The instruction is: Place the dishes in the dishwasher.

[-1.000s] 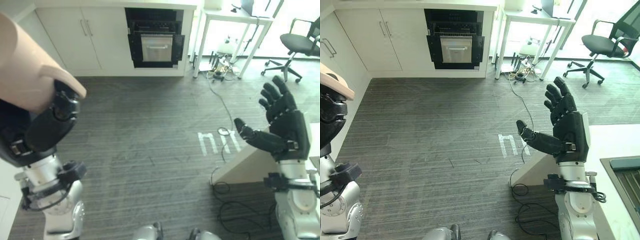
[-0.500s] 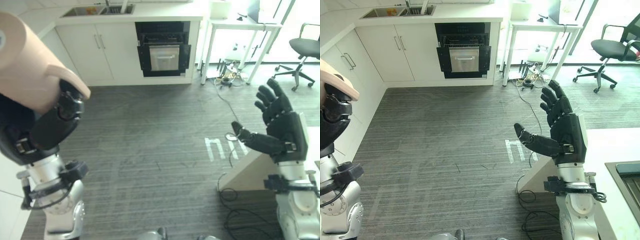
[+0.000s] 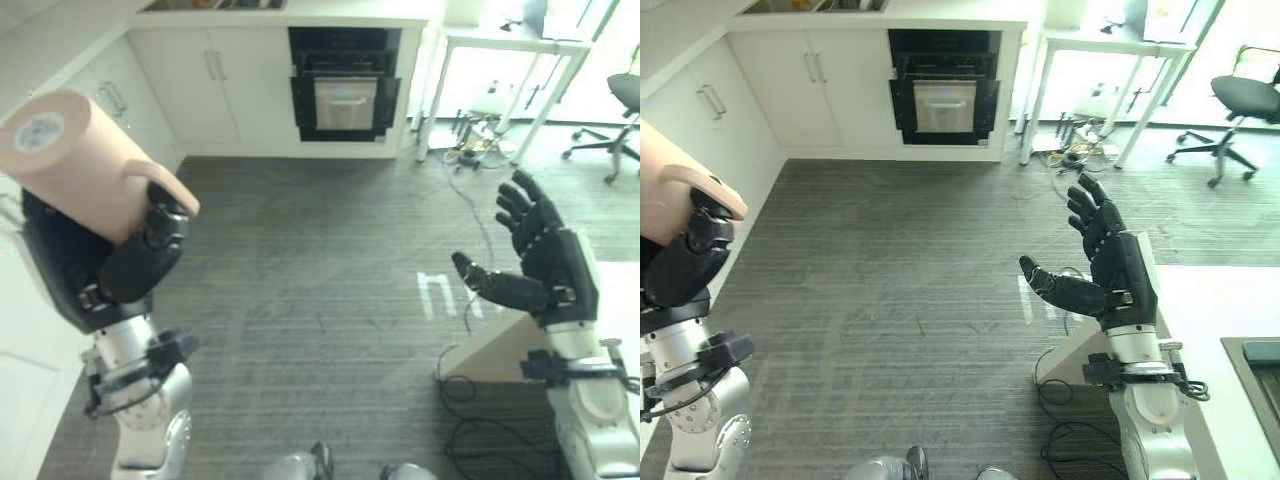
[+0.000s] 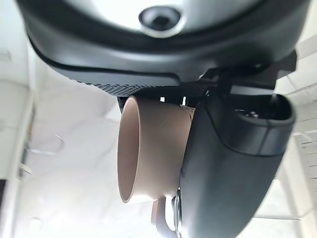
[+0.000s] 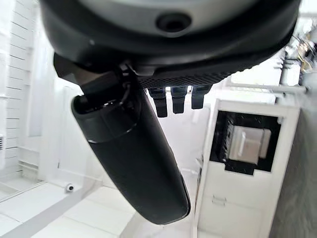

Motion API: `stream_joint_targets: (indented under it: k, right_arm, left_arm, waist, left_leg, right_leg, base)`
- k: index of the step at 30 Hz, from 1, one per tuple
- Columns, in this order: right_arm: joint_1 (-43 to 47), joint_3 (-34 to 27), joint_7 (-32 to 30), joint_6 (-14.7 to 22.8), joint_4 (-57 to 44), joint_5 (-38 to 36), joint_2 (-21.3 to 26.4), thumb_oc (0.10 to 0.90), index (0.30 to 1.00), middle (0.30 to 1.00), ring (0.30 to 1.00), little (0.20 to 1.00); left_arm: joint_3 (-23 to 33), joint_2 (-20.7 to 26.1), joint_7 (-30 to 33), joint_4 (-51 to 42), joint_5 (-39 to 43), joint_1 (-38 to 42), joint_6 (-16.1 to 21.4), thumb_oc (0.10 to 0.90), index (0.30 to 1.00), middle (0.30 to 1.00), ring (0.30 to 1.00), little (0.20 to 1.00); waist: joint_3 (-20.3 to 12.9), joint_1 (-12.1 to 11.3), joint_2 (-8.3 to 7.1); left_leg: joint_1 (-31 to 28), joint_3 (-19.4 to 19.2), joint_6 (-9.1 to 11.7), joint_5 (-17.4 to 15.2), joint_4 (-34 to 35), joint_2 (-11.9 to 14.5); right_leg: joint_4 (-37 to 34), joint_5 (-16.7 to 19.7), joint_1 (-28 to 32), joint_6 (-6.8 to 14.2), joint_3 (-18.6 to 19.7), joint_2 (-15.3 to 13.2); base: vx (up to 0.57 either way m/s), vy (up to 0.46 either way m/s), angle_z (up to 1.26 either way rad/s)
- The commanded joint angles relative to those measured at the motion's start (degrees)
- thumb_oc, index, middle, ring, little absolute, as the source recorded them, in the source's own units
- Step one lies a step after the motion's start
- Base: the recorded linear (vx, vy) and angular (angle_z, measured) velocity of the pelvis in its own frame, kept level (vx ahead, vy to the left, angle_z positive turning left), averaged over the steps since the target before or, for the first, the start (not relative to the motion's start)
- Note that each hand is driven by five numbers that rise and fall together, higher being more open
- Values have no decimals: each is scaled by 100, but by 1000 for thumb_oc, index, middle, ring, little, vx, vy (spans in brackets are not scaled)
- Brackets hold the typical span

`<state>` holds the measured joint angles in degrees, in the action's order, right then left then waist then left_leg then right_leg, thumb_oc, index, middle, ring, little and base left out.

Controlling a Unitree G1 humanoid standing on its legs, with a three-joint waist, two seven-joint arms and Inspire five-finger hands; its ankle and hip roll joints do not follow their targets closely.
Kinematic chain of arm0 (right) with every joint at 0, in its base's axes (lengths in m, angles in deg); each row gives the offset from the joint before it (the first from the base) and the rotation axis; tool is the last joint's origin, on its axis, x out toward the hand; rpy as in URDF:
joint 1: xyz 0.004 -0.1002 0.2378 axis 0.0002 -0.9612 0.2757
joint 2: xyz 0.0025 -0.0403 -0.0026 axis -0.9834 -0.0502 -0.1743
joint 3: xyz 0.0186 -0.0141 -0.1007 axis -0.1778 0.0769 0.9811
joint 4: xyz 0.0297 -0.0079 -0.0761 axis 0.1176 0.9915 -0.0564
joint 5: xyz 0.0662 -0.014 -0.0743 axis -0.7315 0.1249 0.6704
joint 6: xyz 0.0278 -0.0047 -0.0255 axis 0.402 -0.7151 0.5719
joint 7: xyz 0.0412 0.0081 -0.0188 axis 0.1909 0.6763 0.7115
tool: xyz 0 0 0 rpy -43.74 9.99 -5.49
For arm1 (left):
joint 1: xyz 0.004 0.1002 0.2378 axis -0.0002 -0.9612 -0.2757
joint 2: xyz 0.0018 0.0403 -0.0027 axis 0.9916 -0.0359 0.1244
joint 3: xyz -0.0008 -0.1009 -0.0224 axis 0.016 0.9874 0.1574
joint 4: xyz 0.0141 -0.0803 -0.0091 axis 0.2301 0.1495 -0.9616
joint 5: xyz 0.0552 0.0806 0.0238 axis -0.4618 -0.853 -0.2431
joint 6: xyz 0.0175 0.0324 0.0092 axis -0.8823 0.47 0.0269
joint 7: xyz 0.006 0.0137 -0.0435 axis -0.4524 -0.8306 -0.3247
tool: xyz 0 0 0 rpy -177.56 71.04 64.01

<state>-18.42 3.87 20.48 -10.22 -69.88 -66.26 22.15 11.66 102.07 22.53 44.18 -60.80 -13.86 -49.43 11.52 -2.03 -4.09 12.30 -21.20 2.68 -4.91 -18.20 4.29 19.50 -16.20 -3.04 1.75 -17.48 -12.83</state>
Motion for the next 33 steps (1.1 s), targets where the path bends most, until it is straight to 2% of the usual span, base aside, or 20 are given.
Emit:
stream_joint_targets:
  k: [1, 3, 6, 9, 11, 12, 13, 14, 15, 17, 18, 19, 20, 22, 24, 25, 28, 31, 32, 33]
  right_arm:
    - [346, -263, 190, 580, -616, 170, 129, 800, 900, 900, 900, 900]
    - [200, -272, 285, 658, -696, 149, 128, 800, 900, 900, 900, 900]
    - [136, -386, 382, 848, -610, -140, 305, 800, 900, 900, 900, 900]
    - [110, -483, 329, 874, -613, -195, 249, 800, 900, 900, 900, 900]
    - [195, -448, -14, 652, -750, 0, 120, 800, 900, 900, 900, 900]
    - [218, -410, -90, 583, -779, 45, 78, 800, 900, 900, 900, 900]
    - [231, -376, -135, 481, -818, 81, -35, 800, 900, 900, 900, 900]
    - [198, -361, -124, 465, -845, 112, -98, 800, 900, 900, 900, 900]
    - [240, -233, -73, 443, -799, 191, -182, 800, 900, 900, 900, 900]
    - [298, -158, -54, 425, -700, 173, -149, 800, 900, 900, 900, 900]
    - [335, -144, -90, 351, -713, 153, -108, 800, 900, 900, 900, 900]
    - [324, -162, -98, 335, -730, 127, -97, 800, 900, 900, 900, 900]
    - [244, -207, -40, 393, -766, -45, -70, 800, 900, 900, 900, 900]
    - [119, -212, 16, 532, -774, -85, -164, 800, 900, 900, 900, 900]
    - [39, -203, 41, 599, -799, -87, -249, 800, 900, 900, 900, 900]
    - [43, -191, 33, 600, -804, -85, -257, 800, 900, 900, 900, 900]
    - [135, -130, -140, 506, -801, -85, -173, 800, 900, 900, 900, 900]
    - [331, -81, -269, 421, -718, -149, -22, 800, 900, 900, 900, 900]
    - [429, -102, -264, 407, -615, -267, 87, 800, 900, 900, 900, 900]
    - [469, -115, -245, 384, -573, -335, 153, 800, 900, 900, 900, 900]
  left_arm:
    - [350, 136, 154, -659, -167, 149, 616, 400, 300, 300, 300, 300]
    - [387, 107, 238, -686, -250, 56, 654, 400, 300, 300, 300, 300]
    - [362, 148, 423, -522, -477, 206, 706, 400, 300, 300, 300, 300]
    - [308, 261, 239, -373, -391, 409, 779, 400, 300, 300, 300, 300]
    - [215, 378, -229, -314, -258, 630, 671, 400, 300, 300, 300, 300]
    - [179, 394, -294, -300, -232, 678, 595, 400, 300, 300, 300, 300]
    - [142, 429, -493, -269, -171, 748, 452, 400, 300, 300, 300, 300]
    - [123, 447, -544, -283, -163, 766, 360, 400, 300, 300, 300, 300]
    - [82, 426, -514, -322, -240, 738, 235, 400, 300, 300, 300, 300]
    - [67, 490, -466, -329, -218, 737, 123, 400, 300, 300, 300, 300]
    - [43, 521, -460, -331, -186, 817, -31, 400, 300, 300, 300, 300]
    - [46, 520, -534, -332, -129, 847, -125, 400, 300, 300, 300, 300]
    - [46, 482, -577, -375, -176, 794, -185, 400, 300, 300, 300, 300]
    - [-31, 411, -639, -439, -236, 701, -230, 400, 300, 300, 300, 300]
    - [-75, 415, -681, -476, -329, 639, -211, 400, 300, 300, 300, 300]
    - [-67, 433, -702, -486, -326, 637, -226, 400, 300, 300, 300, 300]
    - [-69, 484, -747, -550, -261, 696, -438, 400, 300, 300, 300, 300]
    - [-99, 505, -782, -513, -234, 742, -490, 400, 300, 300, 300, 300]
    - [-121, 470, -755, -541, -346, 708, -492, 400, 300, 300, 300, 300]
    - [-138, 442, -747, -540, -360, 694, -520, 400, 300, 300, 300, 300]
  waist:
    - [-170, 31, 431]
    - [-205, 49, 467]
    - [-318, 139, 429]
    - [-359, 139, 402]
    - [-388, 128, 389]
    - [-394, 133, 386]
    - [-419, 118, 405]
    - [-438, 105, 389]
    - [-423, 152, 453]
    - [-385, 198, 474]
    - [-334, 225, 430]
    - [-289, 279, 393]
    - [-240, 390, 258]
    - [-183, 499, 69]
    - [-190, 474, 24]
    - [-224, 452, 28]
    - [-360, 374, 24]
    - [-511, 392, 74]
    - [-587, 391, 128]
    - [-576, 383, 112]
  left_leg:
    - [78, 144, 520, 451, 101, 1214]
    - [234, 344, 616, 569, 101, 1368]
    - [95, 57, 418, 198, 101, 1317]
    - [-3, 66, 234, 16, 101, 1101]
    - [-222, 258, -105, -322, 101, 670]
    - [-292, 296, -197, -418, 101, 541]
    - [-414, 350, -407, -608, 101, 291]
    - [-447, 372, -470, -668, 101, 159]
    - [-589, 395, -548, -804, 101, 77]
    - [-676, 401, -523, -823, 101, 36]
    - [-793, 440, -440, -858, 101, 4]
    - [-936, 449, -351, -933, 101, 27]
    - [-1203, 486, -226, -1182, 101, -17]
    - [-1370, 497, -263, -1376, 101, -149]
    - [-1521, 547, -314, -1591, 101, -190]
    - [-1591, 629, -311, -1691, 101, -199]
    - [-1813, 621, -248, -1601, 101, -166]
    - [-2161, 728, -139, -1554, 101, -148]
    - [-2415, 497, 228, -382, 101, -24]
    - [-2366, 419, 388, -18, -332, 7]
  right_leg:
    - [-231, 127, 325, 257, -132, 551]
    - [-231, 0, 415, 242, -66, 606]
    - [-231, -75, 686, 350, -83, 497]
    - [-231, -34, 959, 498, -112, 410]
    - [140, 831, 1066, 873, -192, 331]
    - [624, 1028, 934, 940, -131, 251]
    - [1802, 1392, 709, 1025, -36, 126]
    - [2179, 1521, 596, 1053, -12, 107]
    - [2809, 1643, 58, 983, -18, 75]
    - [2390, 1451, -269, 879, -201, 192]
    - [1396, 1451, -417, 788, -519, 146]
    - [505, 1711, -404, 752, -788, 24]
    - [-231, 2155, -623, 909, -731, -365]
    - [-231, 2625, -1249, 1077, -348, -1009]
    - [-231, 2814, -1329, 1189, -326, -1234]
    - [-231, 2759, -1308, 1262, -270, -1237]
    - [-231, 2276, -1058, 1093, -597, -1102]
    - [-231, 1910, -962, 903, -691, -719]
    - [-231, 1436, -780, 594, -665, -275]
    - [-231, 1264, -674, 431, -647, -170]
  base:
    - [219, 231, 23]
    - [216, 236, 17]
    - [306, 429, -51]
    - [284, 320, -45]
    - [457, 473, 47]
    - [401, 479, 94]
    - [330, 392, 115]
    - [387, 440, 96]
    - [315, 246, 81]
    - [299, 68, 4]
    - [346, -145, -29]
    - [579, -310, 8]
    - [540, -367, 60]
    - [413, -332, 65]
    - [408, -280, 6]
    - [451, -356, 52]
    - [427, -401, -28]
    - [417, -370, -79]
    - [540, -541, -75]
    - [546, -567, -30]
